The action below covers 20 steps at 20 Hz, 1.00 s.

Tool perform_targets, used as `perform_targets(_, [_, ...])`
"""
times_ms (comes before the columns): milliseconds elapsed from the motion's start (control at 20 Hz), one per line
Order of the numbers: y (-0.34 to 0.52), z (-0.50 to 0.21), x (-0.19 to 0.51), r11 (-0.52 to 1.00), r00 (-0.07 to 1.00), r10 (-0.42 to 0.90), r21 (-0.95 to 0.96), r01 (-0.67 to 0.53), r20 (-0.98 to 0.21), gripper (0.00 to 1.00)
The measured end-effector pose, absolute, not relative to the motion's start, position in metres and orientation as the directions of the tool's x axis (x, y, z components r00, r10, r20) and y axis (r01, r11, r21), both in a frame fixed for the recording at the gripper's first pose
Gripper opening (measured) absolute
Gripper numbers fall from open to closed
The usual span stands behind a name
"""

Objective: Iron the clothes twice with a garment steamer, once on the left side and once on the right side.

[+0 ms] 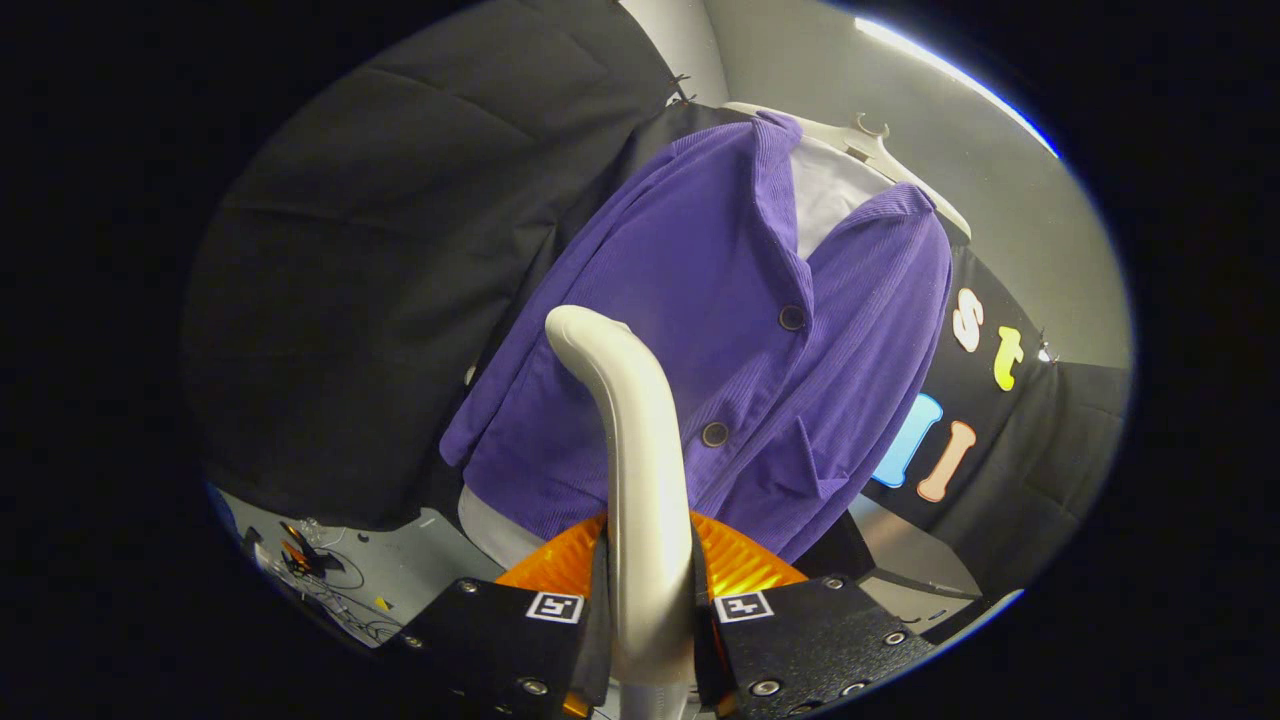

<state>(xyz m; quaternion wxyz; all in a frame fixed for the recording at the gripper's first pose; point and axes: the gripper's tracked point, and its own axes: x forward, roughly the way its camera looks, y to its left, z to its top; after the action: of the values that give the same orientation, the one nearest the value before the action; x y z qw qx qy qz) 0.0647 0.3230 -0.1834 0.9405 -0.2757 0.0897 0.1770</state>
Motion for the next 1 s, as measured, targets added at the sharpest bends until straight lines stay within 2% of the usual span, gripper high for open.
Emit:
perform_targets(600, [0.310,-0.274,0.035,0.746,0.843,0.281,-0.448,-0.493,-0.460,0.33])
perform_targets(1000, [0.256,-0.261,-0.005,0.772,0.812,0.302,-0.371,-0.516,-0.499,0.33])
